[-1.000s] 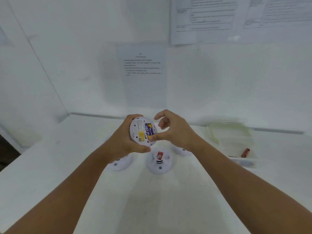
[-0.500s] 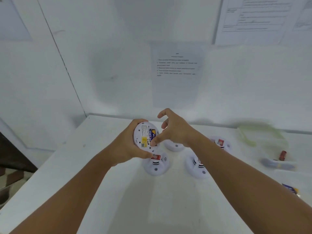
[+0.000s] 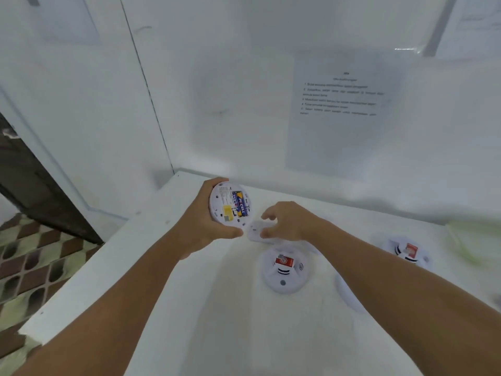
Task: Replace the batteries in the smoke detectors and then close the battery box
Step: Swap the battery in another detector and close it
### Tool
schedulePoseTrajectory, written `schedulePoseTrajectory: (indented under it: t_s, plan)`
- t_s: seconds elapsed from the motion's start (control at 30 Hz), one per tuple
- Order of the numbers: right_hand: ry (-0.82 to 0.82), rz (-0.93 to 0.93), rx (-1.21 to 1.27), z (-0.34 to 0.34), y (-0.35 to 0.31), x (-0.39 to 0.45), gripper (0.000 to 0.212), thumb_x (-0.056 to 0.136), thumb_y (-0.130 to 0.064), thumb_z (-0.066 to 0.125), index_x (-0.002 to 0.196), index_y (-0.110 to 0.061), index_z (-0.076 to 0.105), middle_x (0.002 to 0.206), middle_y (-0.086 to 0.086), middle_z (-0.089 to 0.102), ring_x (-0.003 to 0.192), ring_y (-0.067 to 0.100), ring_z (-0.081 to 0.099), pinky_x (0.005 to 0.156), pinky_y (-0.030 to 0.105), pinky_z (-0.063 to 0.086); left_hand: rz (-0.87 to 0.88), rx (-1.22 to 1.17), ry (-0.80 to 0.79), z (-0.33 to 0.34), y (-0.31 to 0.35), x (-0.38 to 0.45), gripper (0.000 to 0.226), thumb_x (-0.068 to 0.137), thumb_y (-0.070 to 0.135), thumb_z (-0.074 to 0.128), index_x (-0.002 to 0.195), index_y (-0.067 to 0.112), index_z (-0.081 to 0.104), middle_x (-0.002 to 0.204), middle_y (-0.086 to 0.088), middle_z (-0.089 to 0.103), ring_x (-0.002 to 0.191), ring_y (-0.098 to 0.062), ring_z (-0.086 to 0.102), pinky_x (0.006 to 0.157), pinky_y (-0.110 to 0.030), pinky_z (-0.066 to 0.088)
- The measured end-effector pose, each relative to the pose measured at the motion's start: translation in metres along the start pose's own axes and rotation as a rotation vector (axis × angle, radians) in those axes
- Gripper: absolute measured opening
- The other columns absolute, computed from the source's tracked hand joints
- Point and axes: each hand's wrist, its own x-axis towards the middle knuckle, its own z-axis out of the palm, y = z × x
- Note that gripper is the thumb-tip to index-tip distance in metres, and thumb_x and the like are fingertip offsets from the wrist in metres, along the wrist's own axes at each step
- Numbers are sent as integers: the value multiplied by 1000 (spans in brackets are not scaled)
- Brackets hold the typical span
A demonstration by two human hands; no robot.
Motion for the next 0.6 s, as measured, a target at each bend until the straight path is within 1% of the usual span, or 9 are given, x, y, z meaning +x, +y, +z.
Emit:
schedulePoseTrajectory:
  t_s: [0.03,0.07,0.13,0.17,0.27,0.33,0.4,0.5,0.6]
  plan:
    - [-18,-4,-47,4,-2,7,62,86,-50,75,140,-23,59,140,-3,58,128,19,54,107,37,44,-3,9,11,0,0,0,98,64,-14,90,142,24,44,124,9,62,110,-5,66,84,-34,63]
    - [-26,-9,-75,7,-4,13,58,84,-51,75,133,-23,63,134,-3,61,124,21,56,102,38,47,-4,15,21,1,1,1,98,64,-14,90,142,22,43,125,8,61,108,-3,66,83,-32,62]
    - [-22,-23,-129,13,-4,22,37,79,-50,79,103,-22,69,106,-3,65,102,23,62,83,35,51,-7,19,38,3,2,1,97,64,-16,89,142,20,43,127,6,59,105,2,66,80,-27,61]
    - [-14,-34,-153,14,-3,26,36,77,-49,80,95,-20,68,98,-2,65,94,22,63,78,35,51,-9,20,44,3,2,0,97,64,-17,88,142,20,43,127,5,59,105,3,66,79,-25,60]
    - [-9,-63,-189,13,-3,30,44,75,-48,80,103,-16,70,98,1,67,91,21,64,80,37,55,-19,22,55,2,0,0,98,63,-16,90,142,20,43,128,4,59,108,1,65,82,-27,61]
    - [6,-73,-228,11,-3,28,47,74,-49,78,108,-18,69,101,-1,65,92,21,64,82,36,54,-29,30,56,1,-3,-1,98,63,-12,92,141,23,44,128,5,60,111,-2,65,85,-31,62]
    - [42,-82,-215,7,-1,22,54,71,-49,77,115,-21,63,107,-3,60,96,20,61,85,37,51,-39,43,57,0,-4,-2,98,62,-9,93,140,25,45,128,7,60,111,-2,65,86,-31,62]
    - [183,-122,-94,-8,2,10,64,69,-48,78,125,-24,58,111,-6,55,98,19,58,89,39,50,-46,79,51,-2,-4,-3,99,62,-6,95,141,27,44,129,7,59,110,0,63,84,-28,61]
    - [360,-253,123,-27,2,-8,64,71,-40,82,127,-23,59,114,-6,56,101,16,58,92,40,51,-76,79,40,-3,-3,-3,101,60,-4,96,140,27,43,129,6,57,113,-5,63,81,-27,61]
